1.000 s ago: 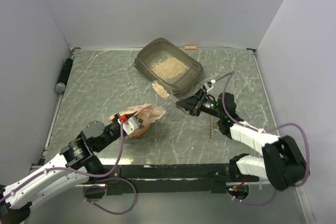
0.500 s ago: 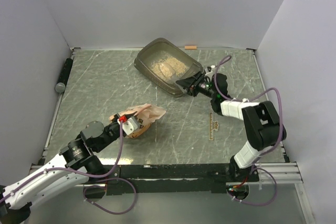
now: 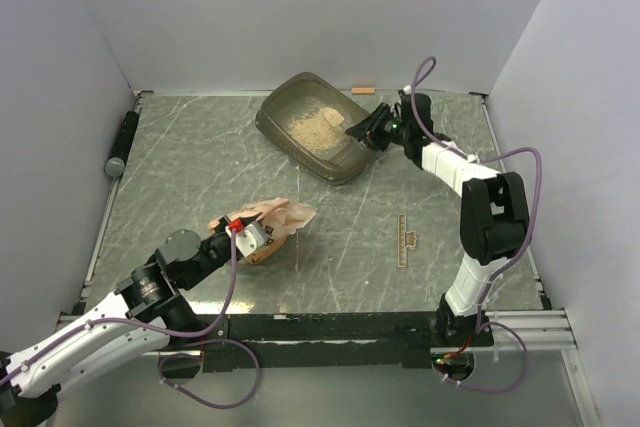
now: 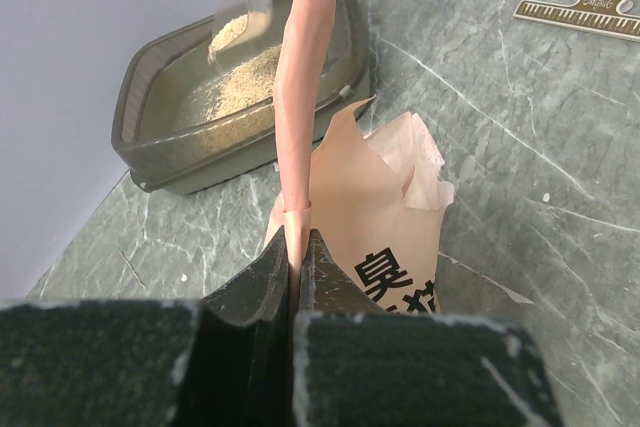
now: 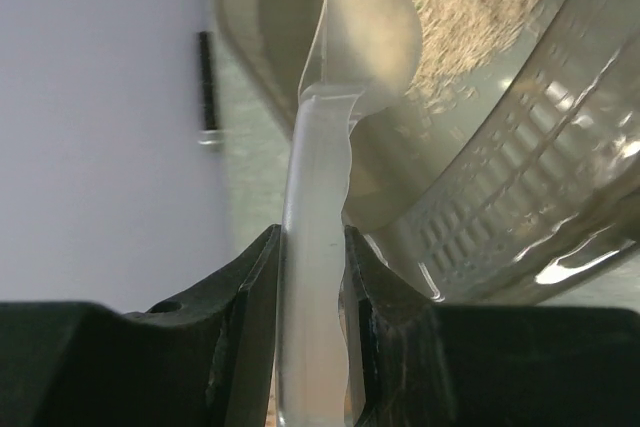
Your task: Fill the litter box with clean litter
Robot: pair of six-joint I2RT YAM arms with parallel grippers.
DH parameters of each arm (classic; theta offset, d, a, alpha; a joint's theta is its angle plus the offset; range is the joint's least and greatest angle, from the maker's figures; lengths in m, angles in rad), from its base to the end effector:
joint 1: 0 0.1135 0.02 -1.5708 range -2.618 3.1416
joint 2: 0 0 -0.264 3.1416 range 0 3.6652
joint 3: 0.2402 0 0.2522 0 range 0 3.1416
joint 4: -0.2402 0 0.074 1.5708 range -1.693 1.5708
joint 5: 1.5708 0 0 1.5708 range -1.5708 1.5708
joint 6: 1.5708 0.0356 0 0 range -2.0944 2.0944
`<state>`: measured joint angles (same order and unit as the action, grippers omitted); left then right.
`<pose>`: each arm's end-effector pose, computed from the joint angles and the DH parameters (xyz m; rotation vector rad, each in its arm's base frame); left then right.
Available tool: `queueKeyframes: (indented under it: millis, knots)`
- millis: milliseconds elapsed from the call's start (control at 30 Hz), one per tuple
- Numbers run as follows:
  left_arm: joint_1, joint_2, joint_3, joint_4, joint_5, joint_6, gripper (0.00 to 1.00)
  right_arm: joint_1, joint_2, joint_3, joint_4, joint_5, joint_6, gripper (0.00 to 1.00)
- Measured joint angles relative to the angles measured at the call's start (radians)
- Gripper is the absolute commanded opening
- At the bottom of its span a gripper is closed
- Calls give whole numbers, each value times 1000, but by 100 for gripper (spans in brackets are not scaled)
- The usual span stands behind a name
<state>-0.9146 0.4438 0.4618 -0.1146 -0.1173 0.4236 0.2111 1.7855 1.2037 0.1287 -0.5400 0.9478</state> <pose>0.0852 -0.1038 0.2807 0.9670 1.3664 -0.2736 0.3950 0.1034 0.2412 0.4300 2.1547 1.2427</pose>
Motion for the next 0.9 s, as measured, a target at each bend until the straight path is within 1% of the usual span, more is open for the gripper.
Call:
queueKeyframes:
  millis: [200,233,333,400,500,667,767,900]
  knots:
    - [0,6,0,3,0,-1,1,0,48,244,-340,96,-241,0]
    - [0,6,0,3,1,-1,1,1,56,266,-371,111,-270,0]
    - [0,5,0,3,1,-1,1,15,101,363,-534,179,-385,0]
    - [0,5,0,3,1,-1,1,37,150,464,-650,234,-465,0]
    - [1,5,0,3,2,-2,1,94,219,598,-770,321,-571,0]
    - [1,5,0,2,2,-2,1,212,266,738,-916,469,-727,0]
    - [1,5,0,2,2,-3,1,289,278,811,-985,596,-819,0]
    - [1,5,0,2,2,-3,1,375,280,834,-1024,774,-922,0]
